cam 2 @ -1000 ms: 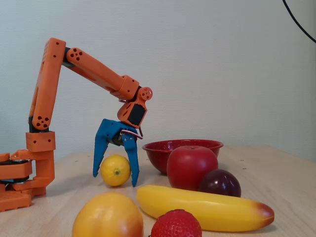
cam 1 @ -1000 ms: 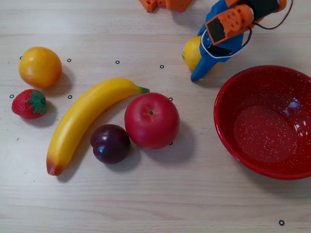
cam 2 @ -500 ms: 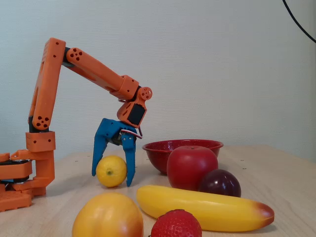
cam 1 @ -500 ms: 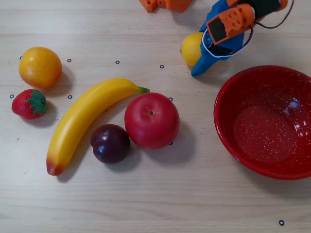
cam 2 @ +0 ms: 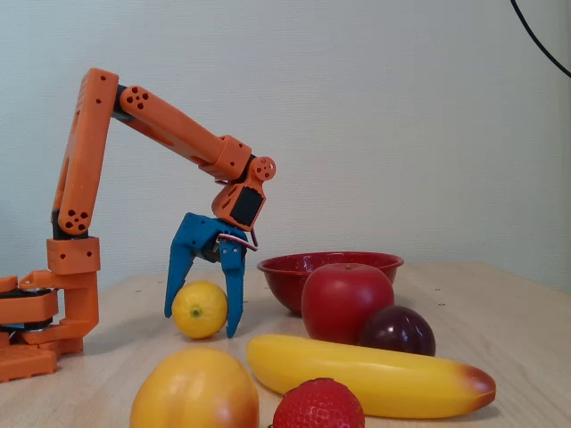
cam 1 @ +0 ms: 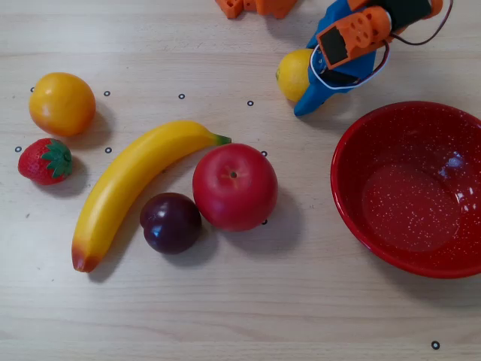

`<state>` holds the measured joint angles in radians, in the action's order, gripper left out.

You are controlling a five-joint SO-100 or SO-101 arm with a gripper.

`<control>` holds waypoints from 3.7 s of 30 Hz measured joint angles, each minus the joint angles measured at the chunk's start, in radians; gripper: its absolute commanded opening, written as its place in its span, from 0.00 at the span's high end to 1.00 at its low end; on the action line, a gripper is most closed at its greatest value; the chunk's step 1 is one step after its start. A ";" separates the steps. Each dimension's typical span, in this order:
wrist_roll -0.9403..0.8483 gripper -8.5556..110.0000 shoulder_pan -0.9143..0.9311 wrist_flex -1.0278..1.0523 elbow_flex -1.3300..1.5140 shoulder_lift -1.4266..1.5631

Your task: Put the lemon in the red bowl.

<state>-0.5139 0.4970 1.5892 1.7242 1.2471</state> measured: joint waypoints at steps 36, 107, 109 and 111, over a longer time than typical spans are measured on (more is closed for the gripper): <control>0.276 0.93 -0.015 0.213 -0.776 0.141; 0.465 0.93 -0.178 -0.209 -0.465 0.431; 0.465 0.93 -0.202 -0.221 -0.342 0.526; 0.465 0.93 -0.222 -0.236 -0.218 0.638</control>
<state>-0.0491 0.2746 1.3530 1.5064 1.8853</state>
